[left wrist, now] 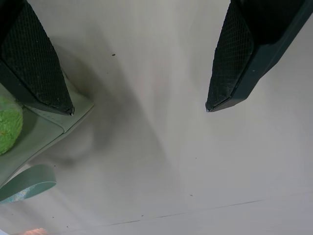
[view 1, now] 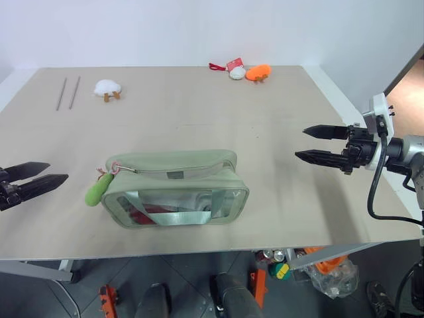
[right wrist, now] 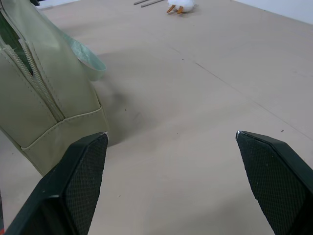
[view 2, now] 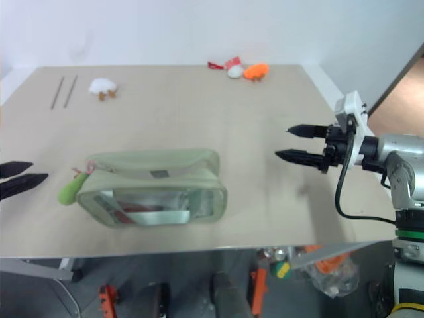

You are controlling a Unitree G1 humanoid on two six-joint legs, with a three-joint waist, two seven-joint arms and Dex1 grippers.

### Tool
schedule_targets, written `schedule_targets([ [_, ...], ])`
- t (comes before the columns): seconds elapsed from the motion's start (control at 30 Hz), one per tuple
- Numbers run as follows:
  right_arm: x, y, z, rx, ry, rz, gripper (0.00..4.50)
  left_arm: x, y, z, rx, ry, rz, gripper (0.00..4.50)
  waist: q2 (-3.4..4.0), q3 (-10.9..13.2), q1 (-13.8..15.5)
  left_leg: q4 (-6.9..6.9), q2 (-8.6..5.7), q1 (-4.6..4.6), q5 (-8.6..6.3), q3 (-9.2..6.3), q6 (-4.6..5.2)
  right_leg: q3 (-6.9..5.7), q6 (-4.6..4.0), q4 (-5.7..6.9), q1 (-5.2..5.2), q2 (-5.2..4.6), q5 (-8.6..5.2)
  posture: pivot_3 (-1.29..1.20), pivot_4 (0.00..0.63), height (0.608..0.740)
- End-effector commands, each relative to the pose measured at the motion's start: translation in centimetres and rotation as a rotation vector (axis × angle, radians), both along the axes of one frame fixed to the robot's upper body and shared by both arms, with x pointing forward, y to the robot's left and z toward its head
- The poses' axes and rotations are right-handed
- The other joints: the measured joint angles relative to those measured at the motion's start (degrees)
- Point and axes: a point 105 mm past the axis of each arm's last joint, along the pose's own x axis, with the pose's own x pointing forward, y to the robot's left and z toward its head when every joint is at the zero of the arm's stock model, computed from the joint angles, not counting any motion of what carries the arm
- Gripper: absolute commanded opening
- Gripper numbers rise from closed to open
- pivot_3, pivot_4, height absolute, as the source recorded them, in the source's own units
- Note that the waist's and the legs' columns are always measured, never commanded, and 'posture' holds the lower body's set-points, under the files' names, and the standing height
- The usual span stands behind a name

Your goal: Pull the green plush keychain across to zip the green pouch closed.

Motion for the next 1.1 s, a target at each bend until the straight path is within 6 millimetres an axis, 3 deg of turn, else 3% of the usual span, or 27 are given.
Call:
schedule_targets([
  [0.03,-0.6,0.3,0.6,-0.023,-0.050,0.010,4.32,1.1,0.3,0.9,0.007,-0.059,0.039,4.49,0.00,0.00,0.01,0.00,0.00,0.00,0.00,0.00,0.00,0.00,0.00,0.00,0.00,0.00,0.00,0.00,0.150,0.740],
  [0.13,-1.0,0.6,-0.4,-0.065,-0.037,0.025,4.32,2.0,-0.3,0.7,0.009,-0.071,0.036,4.49,-0.02,-0.01,0.22,0.02,-0.02,0.00,0.00,-0.06,0.00,-0.02,0.01,0.01,0.07,0.01,0.00,0.00,0.150,0.740],
  [0.37,-0.8,1.0,-0.3,-0.106,-0.054,0.037,4.32,2.5,-1.2,1.8,0.022,-0.125,0.007,4.49,-0.03,-0.01,-0.15,0.07,-0.09,0.00,0.00,0.02,0.00,0.08,0.12,0.01,0.05,-0.05,0.05,0.00,0.150,0.740],
  [0.53,-1.1,3.5,5.3,-0.051,-0.211,0.129,4.32,3.4,-3.6,6.0,0.038,-0.268,-0.081,4.49,0.00,0.01,-0.15,0.08,-0.09,0.00,0.01,0.00,0.00,0.09,0.11,0.05,0.05,-0.03,0.05,0.00,0.150,0.740],
  [0.7,-3.6,7.0,8.5,-0.120,-0.291,0.356,4.32,3.5,-6.6,9.7,0.078,-0.382,-0.218,4.49,-0.03,0.00,-0.10,0.10,-0.11,0.00,0.02,-0.03,-0.01,0.12,0.28,0.08,0.07,0.00,0.11,0.00,0.150,0.740],
  [0.8,-5.6,9.0,9.4,-0.100,-0.259,0.509,4.32,3.5,-8.1,10.5,0.065,-0.403,-0.291,4.49,-0.01,0.01,-0.10,0.06,-0.12,-0.05,-0.01,-0.04,-0.01,0.14,0.43,0.08,0.05,0.00,0.08,0.00,0.150,0.740],
  [1.0,-9.5,12.0,9.2,-0.068,-0.114,0.779,4.32,2.6,-11.5,10.6,0.072,-0.406,-0.459,4.49,-0.02,0.00,-0.05,0.05,-0.10,-0.08,-0.11,-0.11,0.00,0.15,0.46,0.12,0.02,0.05,-0.06,0.00,0.150,0.740],
  [1.1,-9.7,12.8,8.1,-0.079,-0.051,0.815,4.32,2.3,-12.6,10.5,0.072,-0.405,-0.510,4.49,-0.02,0.00,0.00,0.09,-0.12,-0.10,-0.11,-0.13,0.00,0.14,0.48,0.11,0.05,0.03,-0.07,0.00,0.150,0.740],
])
